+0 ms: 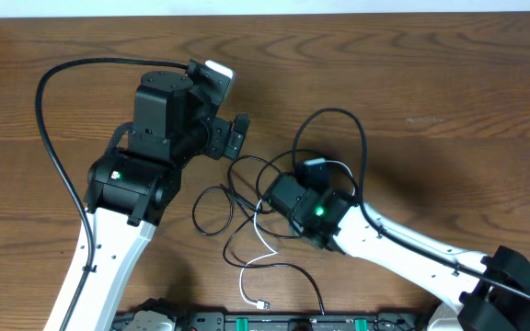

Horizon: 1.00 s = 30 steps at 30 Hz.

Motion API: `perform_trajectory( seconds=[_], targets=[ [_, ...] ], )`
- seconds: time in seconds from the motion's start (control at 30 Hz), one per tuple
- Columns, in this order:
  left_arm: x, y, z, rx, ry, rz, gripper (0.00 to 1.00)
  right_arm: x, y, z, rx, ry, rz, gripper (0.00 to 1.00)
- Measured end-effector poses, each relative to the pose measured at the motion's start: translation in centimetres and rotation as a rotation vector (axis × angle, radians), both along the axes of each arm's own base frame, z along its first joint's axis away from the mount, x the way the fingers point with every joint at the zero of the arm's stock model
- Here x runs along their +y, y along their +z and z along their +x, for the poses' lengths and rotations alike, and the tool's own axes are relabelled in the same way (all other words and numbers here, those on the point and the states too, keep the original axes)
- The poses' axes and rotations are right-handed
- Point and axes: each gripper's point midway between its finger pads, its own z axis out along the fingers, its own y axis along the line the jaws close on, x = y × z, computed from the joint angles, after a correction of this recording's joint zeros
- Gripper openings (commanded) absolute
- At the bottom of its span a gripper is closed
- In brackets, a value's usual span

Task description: Untangle cables

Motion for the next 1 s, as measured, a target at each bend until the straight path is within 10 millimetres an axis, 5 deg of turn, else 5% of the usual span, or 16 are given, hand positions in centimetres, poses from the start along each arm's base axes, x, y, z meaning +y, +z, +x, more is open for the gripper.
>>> perform_trajectory(
  seconds=[0.23, 0.5, 0.57, 0.67, 0.7, 1.0],
  targets=[
    [0.1, -0.3, -0.3, 0.017, 0.0, 0.005, 0.98, 1.4, 0.1, 3.7, -0.099, -0.011, 0.075, 0.76],
    [0.1, -0.4, -0.3, 0.019, 0.002, 0.003, 0.98, 1.6, -5.4, 4.1, 0.006, -0.012, 0.039, 0.73],
    [0.1, -0.4, -0.3, 0.019, 0.003, 0.003, 0.98, 1.5, -5.9, 4.0, 0.024, -0.009, 0.034, 0.58],
    [0.1, -0.4, -0.3, 0.018, 0.002, 0.003, 0.98, 1.4, -5.9, 4.1, 0.032, -0.013, 0.046, 0.09],
    [0.1, -0.4, -0.3, 0.019, 0.003, 0.003, 0.98, 1.4, -5.9, 4.2, 0.035, -0.015, 0.048, 0.01],
    [0.1, -0.4, -0.3, 0.018, 0.004, 0.005, 0.98, 0.2, -5.6, 3.3, 0.083, -0.023, 0.025, 0.01]
  ],
)
